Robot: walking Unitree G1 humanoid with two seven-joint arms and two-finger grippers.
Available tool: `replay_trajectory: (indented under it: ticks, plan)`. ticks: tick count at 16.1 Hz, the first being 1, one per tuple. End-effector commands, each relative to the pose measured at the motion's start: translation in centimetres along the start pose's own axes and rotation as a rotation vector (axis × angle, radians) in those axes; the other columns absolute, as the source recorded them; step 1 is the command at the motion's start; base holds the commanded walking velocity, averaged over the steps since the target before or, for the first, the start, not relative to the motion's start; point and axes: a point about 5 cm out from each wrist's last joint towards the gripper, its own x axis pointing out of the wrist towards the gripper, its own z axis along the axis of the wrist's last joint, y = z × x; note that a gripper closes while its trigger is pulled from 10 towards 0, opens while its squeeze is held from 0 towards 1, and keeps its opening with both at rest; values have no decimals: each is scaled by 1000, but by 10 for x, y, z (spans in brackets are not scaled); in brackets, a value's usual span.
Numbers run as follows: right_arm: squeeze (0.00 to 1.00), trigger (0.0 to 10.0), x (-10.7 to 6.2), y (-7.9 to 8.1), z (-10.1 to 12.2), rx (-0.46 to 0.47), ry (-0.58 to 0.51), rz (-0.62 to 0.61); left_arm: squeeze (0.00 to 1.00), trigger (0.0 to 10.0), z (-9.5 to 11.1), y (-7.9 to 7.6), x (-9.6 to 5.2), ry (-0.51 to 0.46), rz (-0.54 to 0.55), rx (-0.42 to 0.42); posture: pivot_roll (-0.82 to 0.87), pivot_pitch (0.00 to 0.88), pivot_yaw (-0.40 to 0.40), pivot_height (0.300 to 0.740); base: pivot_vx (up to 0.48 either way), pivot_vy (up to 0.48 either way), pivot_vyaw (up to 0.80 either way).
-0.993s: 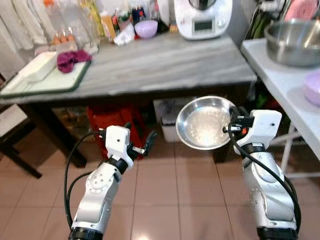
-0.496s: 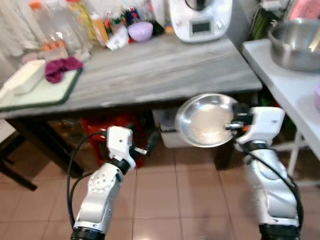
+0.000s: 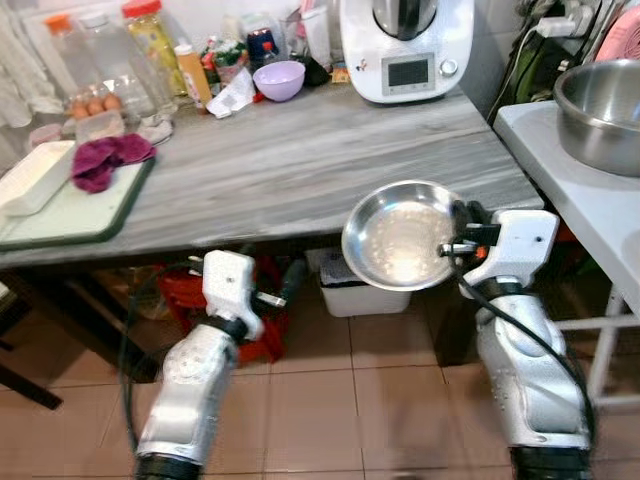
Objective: Setting the table
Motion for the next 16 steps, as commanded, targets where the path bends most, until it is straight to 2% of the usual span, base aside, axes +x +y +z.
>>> replay_trajectory:
  ticks: [1, 10, 16]
  plan:
    - [0, 10000, 3, 8, 7, 12, -37, 24, 0, 10000, 4, 10, -3, -5, 19, 31, -147, 64, 111, 740, 382, 0, 0]
    - [0, 10000, 6, 10, 7, 11, -41, 32, 0, 10000, 3, 10, -4, -6, 34, 33, -139, 66, 105, 740, 396, 0, 0]
    - [0, 10000, 9, 4, 7, 7, -44, 10, 0, 10000, 2, 13, -5, 7, 53, 42, -137, 70, 106, 740, 358, 0, 0]
